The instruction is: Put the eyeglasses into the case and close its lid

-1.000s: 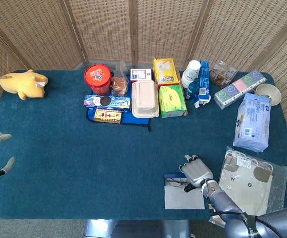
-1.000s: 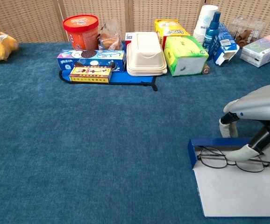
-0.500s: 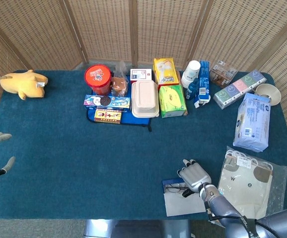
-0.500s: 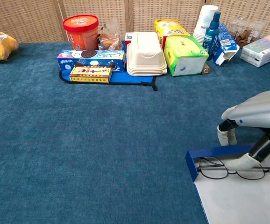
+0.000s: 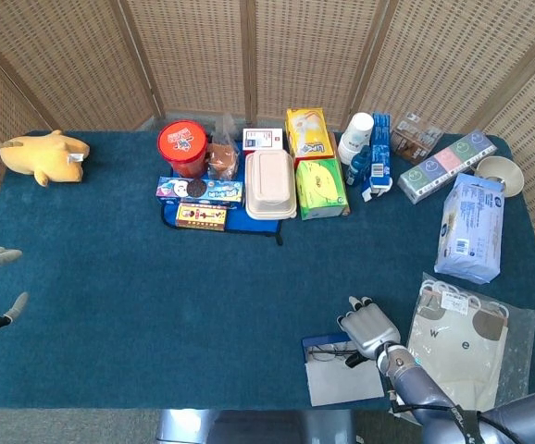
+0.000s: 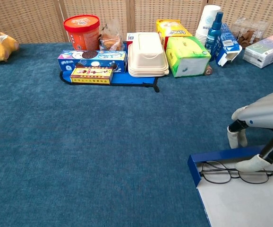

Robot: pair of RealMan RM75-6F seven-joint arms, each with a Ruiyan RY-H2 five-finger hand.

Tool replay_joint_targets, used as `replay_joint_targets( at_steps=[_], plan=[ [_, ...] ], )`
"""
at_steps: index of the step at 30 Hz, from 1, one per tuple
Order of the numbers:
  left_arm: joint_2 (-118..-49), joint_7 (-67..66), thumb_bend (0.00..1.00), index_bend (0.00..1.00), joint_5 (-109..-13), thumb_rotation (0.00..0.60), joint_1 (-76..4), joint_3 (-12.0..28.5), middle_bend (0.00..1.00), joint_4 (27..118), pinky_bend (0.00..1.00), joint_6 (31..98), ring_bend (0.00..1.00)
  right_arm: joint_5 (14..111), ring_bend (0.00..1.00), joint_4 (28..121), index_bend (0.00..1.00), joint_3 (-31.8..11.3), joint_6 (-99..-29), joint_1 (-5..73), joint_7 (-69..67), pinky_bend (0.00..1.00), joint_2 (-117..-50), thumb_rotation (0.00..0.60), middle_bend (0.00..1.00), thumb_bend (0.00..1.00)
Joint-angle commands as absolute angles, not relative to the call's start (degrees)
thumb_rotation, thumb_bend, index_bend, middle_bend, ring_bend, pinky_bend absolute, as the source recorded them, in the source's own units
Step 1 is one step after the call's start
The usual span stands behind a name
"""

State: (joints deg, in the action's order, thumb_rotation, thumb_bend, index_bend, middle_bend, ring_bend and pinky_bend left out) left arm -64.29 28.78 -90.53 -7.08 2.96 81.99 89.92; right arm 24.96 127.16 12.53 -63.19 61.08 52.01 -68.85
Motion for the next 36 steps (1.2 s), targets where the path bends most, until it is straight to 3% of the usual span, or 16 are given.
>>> replay_joint_targets(
  at_steps=[1, 18, 36],
  plan=[
    [-64.36, 28.81, 0.31, 0.22, -90.57, 0.6, -7.15, 2.97, 0.28, 81.96, 0.07, 89.86, 0.19, 25.02, 0.07, 127.6, 0.29, 12.7, -63.7, 60.93, 52.13, 0.15, -68.8, 0.225, 0.33, 0.28],
    [-64.84, 29.55, 0.31, 0.23, -90.89, 0.6, -7.36, 2.86, 0.28, 81.25, 0.07, 89.85, 0.18, 26.85, 0.07, 130.96, 0.29, 14.51, -67.71, 58.38, 52.68, 0.15, -69.09, 0.227, 0.33, 0.28],
    [-64.58, 29.87, 0.31, 0.23, -90.96, 0.6, -6.82, 2.63, 0.28, 81.16, 0.07, 90.52, 0.18, 28.63, 0.07, 132.24, 0.29, 14.86, -67.66, 57.66, 53.86, 0.15, -69.9, 0.226, 0.33, 0.28]
  ],
)
